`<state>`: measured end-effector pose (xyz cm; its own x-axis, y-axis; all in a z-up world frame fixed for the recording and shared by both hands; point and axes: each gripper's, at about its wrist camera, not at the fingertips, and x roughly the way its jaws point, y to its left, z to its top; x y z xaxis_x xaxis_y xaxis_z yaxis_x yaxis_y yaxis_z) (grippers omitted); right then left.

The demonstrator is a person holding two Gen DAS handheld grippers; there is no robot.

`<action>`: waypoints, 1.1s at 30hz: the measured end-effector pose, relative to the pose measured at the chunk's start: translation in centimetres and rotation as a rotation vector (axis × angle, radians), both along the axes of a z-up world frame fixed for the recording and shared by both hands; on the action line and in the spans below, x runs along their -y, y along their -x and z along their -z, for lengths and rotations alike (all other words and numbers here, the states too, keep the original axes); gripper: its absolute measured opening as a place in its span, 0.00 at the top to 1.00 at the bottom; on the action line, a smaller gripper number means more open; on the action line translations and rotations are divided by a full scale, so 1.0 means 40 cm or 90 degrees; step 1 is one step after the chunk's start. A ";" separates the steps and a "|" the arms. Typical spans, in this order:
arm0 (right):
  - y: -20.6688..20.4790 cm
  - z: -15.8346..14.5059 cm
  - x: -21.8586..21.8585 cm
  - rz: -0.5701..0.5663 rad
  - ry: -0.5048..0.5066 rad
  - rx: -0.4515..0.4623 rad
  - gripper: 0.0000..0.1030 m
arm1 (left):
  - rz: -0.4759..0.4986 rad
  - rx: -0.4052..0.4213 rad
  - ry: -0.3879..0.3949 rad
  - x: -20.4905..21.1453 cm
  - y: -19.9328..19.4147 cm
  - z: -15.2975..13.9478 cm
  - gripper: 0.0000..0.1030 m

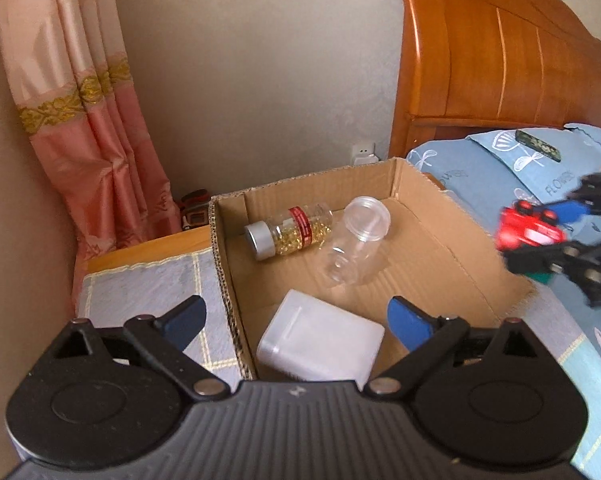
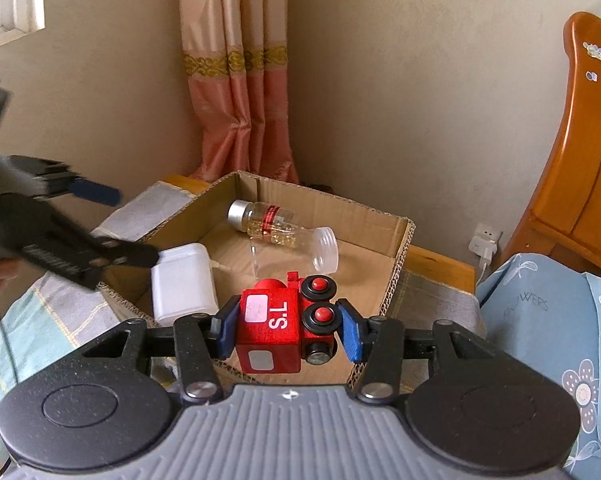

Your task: Organize rigid objects

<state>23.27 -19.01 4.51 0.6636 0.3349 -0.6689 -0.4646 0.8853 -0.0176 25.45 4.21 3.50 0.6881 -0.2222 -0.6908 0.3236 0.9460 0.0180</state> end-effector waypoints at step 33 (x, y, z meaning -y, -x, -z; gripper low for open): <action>0.184 0.103 -0.010 0.192 -0.005 -0.085 0.00 | -0.059 0.027 -0.031 0.027 0.309 0.062 0.03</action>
